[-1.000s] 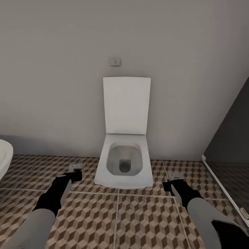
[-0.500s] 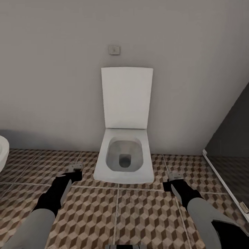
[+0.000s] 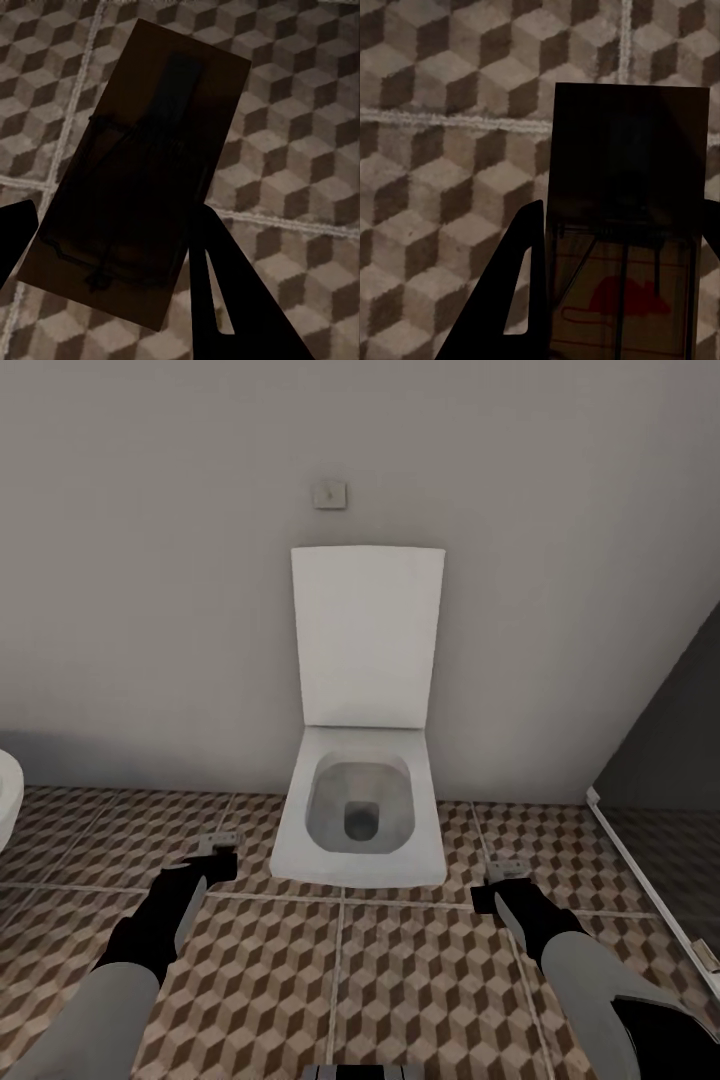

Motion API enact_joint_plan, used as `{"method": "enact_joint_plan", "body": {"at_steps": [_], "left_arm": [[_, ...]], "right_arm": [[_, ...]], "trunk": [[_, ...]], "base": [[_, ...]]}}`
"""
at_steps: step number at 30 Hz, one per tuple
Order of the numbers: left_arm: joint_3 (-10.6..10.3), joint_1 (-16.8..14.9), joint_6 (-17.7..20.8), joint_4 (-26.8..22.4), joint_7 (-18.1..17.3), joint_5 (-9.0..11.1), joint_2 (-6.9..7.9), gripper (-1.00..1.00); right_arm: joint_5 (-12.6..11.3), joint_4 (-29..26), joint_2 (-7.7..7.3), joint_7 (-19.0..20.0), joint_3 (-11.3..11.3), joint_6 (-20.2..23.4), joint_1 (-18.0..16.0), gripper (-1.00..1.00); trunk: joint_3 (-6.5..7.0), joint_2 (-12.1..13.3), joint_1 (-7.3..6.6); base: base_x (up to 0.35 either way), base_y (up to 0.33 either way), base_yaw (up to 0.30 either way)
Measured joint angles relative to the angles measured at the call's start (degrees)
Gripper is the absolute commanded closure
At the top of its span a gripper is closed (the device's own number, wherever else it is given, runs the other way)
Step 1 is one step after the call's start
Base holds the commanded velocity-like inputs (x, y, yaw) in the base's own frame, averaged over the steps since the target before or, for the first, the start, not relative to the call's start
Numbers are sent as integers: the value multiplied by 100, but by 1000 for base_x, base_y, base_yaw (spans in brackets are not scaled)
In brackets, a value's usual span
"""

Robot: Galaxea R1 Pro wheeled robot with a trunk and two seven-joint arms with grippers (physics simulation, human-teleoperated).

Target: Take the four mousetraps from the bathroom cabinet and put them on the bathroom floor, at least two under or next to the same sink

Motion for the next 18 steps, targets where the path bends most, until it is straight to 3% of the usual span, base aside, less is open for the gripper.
{"method": "enact_joint_plan", "body": {"at_steps": [5, 18], "left_arm": [[0, 3, -29, 1, 5, 0, 1, 100], [-1, 1, -32, 4, 0, 7, 0, 100]], "right_arm": [[1, 0, 0, 2, -2, -1, -1, 100], [8, 0, -4, 2, 0, 0, -2, 100]], "trunk": [[0, 0, -1], [0, 0, -1]], "base": [[32, 28, 0], [153, 129, 0]]}}
